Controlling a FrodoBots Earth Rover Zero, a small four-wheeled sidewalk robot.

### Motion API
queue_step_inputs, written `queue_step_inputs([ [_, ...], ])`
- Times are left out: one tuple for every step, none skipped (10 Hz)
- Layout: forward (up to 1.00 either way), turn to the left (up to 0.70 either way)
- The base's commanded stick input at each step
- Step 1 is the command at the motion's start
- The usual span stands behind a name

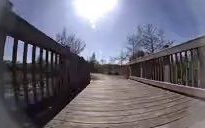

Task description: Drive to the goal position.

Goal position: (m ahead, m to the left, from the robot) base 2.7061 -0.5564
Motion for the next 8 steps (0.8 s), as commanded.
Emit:
queue_step_inputs([
  [0.50,0.00],
  [0.50,0.00],
  [0.50,0.00],
  [0.50,0.00],
  [0.50,0.00],
  [0.50,0.00],
  [0.50,0.00],
  [0.50,0.00],
])
